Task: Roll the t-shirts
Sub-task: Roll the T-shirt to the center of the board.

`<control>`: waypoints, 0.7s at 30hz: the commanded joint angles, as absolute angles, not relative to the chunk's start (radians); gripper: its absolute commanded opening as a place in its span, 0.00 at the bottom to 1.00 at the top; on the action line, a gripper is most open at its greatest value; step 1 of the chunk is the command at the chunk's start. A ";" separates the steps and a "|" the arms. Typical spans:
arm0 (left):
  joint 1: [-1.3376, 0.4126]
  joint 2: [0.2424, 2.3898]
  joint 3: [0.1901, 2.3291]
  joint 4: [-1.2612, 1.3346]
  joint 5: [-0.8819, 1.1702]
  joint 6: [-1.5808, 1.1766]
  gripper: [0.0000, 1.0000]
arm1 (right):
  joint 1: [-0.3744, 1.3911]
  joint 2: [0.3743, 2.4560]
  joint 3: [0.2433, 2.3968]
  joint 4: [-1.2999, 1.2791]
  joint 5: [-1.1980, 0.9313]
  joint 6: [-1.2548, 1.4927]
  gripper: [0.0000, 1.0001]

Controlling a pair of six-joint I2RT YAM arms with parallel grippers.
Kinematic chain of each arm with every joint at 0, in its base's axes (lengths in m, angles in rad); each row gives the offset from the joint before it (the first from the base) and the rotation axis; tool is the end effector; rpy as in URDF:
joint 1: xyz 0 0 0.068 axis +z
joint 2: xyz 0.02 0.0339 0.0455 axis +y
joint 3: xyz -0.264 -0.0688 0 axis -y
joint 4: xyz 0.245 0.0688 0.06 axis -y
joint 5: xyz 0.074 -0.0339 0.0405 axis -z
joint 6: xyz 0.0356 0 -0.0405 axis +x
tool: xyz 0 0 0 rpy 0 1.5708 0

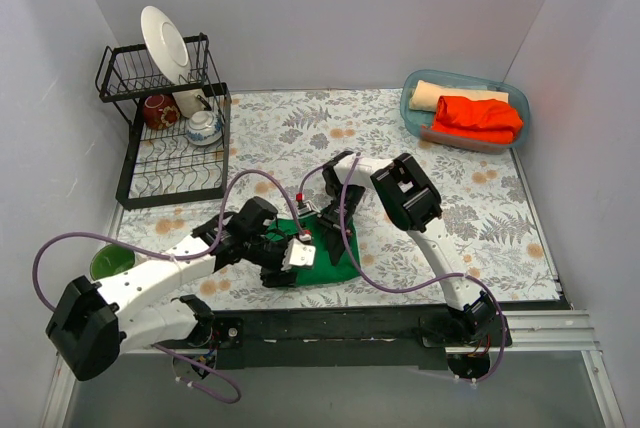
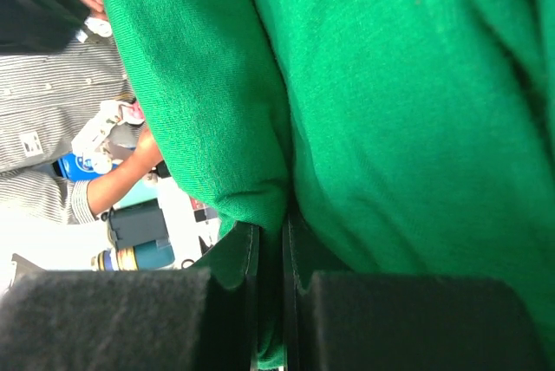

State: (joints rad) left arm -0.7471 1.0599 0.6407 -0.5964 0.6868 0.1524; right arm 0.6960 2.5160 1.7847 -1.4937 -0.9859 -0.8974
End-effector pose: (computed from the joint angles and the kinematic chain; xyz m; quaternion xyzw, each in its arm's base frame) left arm 0.1260 -0.1475 0.2126 0.4768 0.7754 -0.3852 0.1519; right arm 0.2875 0.2789 0.0748 0.4902 -0.6919 -0.4743 0.2366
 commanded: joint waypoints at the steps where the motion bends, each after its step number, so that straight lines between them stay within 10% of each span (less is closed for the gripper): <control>1: -0.772 1.075 0.591 -0.480 0.654 0.120 0.54 | 0.681 2.612 1.783 -1.305 -0.925 -0.923 0.01; 15: -0.822 1.215 0.365 -0.267 0.401 0.235 0.53 | 0.638 2.638 1.775 -1.304 -1.009 -0.928 0.04; 21: -0.825 1.348 0.415 -0.284 0.377 0.238 0.30 | 0.560 2.548 1.691 -1.304 -1.160 -0.913 0.32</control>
